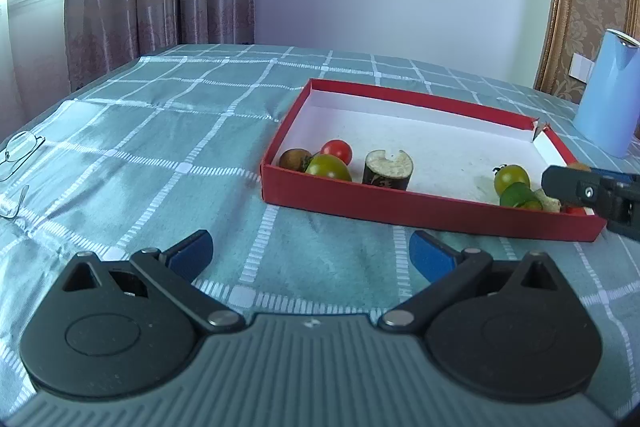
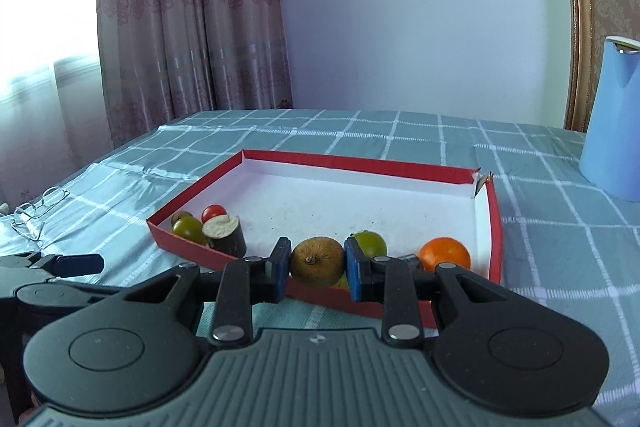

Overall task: Organize fruits
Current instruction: 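Lower the kiwi into the red box and open the right gripper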

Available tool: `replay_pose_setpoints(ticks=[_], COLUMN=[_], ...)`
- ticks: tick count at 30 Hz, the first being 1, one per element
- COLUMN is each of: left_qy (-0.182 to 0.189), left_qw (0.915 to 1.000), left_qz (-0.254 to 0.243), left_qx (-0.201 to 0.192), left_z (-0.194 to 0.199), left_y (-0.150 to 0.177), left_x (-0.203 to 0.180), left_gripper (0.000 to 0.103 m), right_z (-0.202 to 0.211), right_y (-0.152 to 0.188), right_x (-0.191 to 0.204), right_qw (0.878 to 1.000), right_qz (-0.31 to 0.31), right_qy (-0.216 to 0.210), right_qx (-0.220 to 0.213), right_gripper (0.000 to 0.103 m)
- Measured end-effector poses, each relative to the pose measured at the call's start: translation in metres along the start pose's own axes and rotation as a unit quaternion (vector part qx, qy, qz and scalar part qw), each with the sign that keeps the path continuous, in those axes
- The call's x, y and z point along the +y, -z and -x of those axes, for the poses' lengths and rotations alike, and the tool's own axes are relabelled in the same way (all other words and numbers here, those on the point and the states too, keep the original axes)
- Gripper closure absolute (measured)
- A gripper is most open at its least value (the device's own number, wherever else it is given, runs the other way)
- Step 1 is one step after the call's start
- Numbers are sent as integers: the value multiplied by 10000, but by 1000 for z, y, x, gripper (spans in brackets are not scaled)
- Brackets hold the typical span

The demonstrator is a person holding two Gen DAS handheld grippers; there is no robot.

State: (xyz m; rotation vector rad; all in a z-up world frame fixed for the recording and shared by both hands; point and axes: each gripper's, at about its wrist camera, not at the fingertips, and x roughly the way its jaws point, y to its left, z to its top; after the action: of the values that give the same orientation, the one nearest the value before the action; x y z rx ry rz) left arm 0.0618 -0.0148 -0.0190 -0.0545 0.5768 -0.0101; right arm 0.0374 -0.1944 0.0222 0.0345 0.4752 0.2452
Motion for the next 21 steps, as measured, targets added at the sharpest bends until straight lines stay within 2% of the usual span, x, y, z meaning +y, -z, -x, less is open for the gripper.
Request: replay_pose_setpoints(ticks=[9, 21], left_qy=[-76, -122], left_qw=[10000, 9999], left_qz=[-56, -89], left_qx=[23, 73], left_z=[-2, -4], left_y=[1, 2], left_x=[-2, -3], left_gripper=[0, 0], right_z=[-8, -43], right_y=[0, -27], right_x=[-6, -11], right_qw=[10000, 9999], right_qz=[-55, 111], right_qy=[-46, 94], right_qx=[28, 8], right_gripper=[75, 75])
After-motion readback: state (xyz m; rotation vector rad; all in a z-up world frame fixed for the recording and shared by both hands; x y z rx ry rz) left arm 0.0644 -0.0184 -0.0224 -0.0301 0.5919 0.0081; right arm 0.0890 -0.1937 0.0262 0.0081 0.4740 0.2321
